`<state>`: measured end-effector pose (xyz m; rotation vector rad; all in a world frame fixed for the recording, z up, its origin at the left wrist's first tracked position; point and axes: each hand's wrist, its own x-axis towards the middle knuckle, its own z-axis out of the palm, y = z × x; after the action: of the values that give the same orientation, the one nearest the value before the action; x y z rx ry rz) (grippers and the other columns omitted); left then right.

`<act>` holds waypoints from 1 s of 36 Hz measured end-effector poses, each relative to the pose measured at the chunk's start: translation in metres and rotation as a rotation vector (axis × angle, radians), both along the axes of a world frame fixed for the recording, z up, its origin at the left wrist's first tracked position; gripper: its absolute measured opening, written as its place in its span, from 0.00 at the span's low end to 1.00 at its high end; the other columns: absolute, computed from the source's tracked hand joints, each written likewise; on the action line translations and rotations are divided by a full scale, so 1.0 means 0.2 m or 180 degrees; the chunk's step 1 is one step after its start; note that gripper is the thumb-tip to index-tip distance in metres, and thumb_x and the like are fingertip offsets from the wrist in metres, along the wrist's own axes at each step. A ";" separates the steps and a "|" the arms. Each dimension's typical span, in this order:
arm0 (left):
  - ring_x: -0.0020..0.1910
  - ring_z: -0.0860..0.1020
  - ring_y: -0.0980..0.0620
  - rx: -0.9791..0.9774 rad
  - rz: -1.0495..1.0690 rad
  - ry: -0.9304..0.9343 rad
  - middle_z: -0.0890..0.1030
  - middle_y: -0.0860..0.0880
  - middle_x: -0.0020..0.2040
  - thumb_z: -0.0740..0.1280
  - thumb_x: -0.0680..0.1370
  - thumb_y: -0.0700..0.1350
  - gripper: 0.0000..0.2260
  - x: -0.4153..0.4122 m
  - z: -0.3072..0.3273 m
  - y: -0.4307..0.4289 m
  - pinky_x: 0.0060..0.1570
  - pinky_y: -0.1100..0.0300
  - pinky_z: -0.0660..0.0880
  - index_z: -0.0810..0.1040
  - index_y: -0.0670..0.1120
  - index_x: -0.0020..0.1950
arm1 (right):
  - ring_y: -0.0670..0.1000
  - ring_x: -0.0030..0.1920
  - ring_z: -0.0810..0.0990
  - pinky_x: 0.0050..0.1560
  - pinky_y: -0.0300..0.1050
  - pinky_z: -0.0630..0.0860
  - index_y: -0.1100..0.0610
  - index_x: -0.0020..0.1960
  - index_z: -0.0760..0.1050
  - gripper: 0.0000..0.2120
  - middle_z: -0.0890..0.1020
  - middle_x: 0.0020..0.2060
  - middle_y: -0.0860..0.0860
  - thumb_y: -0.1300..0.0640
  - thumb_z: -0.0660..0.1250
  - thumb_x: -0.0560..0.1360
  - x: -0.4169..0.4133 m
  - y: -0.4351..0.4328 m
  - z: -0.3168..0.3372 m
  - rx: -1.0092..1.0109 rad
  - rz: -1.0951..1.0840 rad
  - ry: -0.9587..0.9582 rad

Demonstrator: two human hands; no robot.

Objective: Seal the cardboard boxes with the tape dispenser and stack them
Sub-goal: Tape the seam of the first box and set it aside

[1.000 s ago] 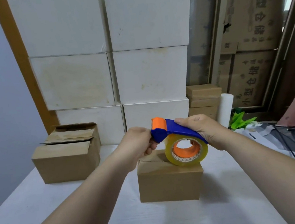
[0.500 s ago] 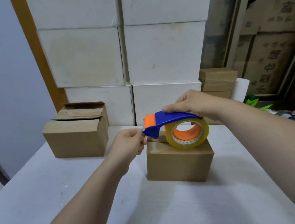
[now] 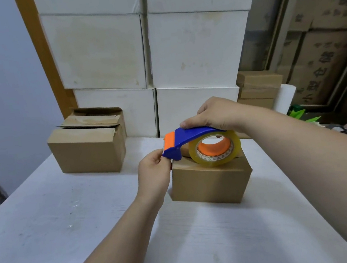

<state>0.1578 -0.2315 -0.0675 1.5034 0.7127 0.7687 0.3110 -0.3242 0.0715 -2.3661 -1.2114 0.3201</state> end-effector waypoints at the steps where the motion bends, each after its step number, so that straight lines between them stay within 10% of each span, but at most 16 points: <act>1: 0.32 0.73 0.58 -0.0024 0.0003 -0.0010 0.81 0.54 0.33 0.63 0.81 0.37 0.11 0.00 -0.01 0.00 0.32 0.63 0.70 0.86 0.47 0.49 | 0.51 0.35 0.79 0.36 0.42 0.73 0.59 0.41 0.84 0.28 0.83 0.34 0.56 0.32 0.72 0.73 0.00 0.00 0.00 0.0000 -0.0003 -0.0006; 10: 0.45 0.79 0.48 0.0459 -0.0177 0.0200 0.83 0.45 0.47 0.62 0.85 0.45 0.05 0.01 -0.02 0.02 0.43 0.52 0.75 0.76 0.46 0.54 | 0.51 0.35 0.78 0.37 0.44 0.73 0.62 0.45 0.85 0.30 0.81 0.33 0.54 0.32 0.73 0.72 -0.01 -0.01 -0.03 0.0093 0.0001 0.0053; 16: 0.61 0.79 0.46 -0.0604 -0.0440 0.0537 0.80 0.49 0.62 0.50 0.65 0.83 0.33 0.06 -0.19 0.04 0.64 0.39 0.77 0.71 0.67 0.60 | 0.51 0.36 0.79 0.39 0.47 0.74 0.57 0.39 0.81 0.28 0.81 0.34 0.53 0.30 0.73 0.70 -0.02 0.01 -0.03 -0.0031 -0.0029 0.0062; 21: 0.61 0.81 0.45 -0.1315 -0.0472 -0.0083 0.82 0.49 0.63 0.61 0.65 0.77 0.29 0.06 -0.12 -0.03 0.63 0.40 0.79 0.76 0.65 0.62 | 0.51 0.37 0.80 0.39 0.47 0.75 0.55 0.38 0.81 0.27 0.83 0.34 0.52 0.30 0.73 0.70 -0.03 0.00 -0.02 -0.0103 -0.0067 0.0045; 24: 0.58 0.84 0.41 -0.1275 -0.0787 -0.0553 0.86 0.43 0.60 0.68 0.75 0.53 0.20 0.04 -0.09 0.00 0.58 0.43 0.81 0.79 0.55 0.68 | 0.51 0.38 0.81 0.40 0.47 0.76 0.56 0.40 0.82 0.28 0.86 0.38 0.56 0.29 0.72 0.69 -0.03 0.00 -0.02 -0.0120 -0.0080 0.0061; 26: 0.67 0.78 0.35 -0.1107 -0.1229 -0.0814 0.81 0.37 0.67 0.68 0.68 0.43 0.32 0.02 -0.10 0.06 0.68 0.37 0.74 0.75 0.45 0.73 | 0.52 0.38 0.82 0.41 0.48 0.77 0.57 0.42 0.83 0.29 0.87 0.40 0.57 0.29 0.72 0.69 -0.02 0.00 -0.02 -0.0143 -0.0086 0.0062; 36: 0.64 0.81 0.54 0.0284 -0.1911 0.0217 0.84 0.54 0.62 0.81 0.72 0.53 0.29 0.04 -0.07 0.13 0.62 0.57 0.79 0.74 0.53 0.70 | 0.51 0.42 0.84 0.48 0.48 0.81 0.53 0.45 0.81 0.31 0.85 0.41 0.50 0.24 0.71 0.65 -0.01 0.03 0.03 -0.0716 -0.0032 -0.0067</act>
<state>0.1655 -0.2054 -0.0812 1.7104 0.2456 0.2947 0.3099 -0.3182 0.0769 -2.5708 -1.2290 0.4506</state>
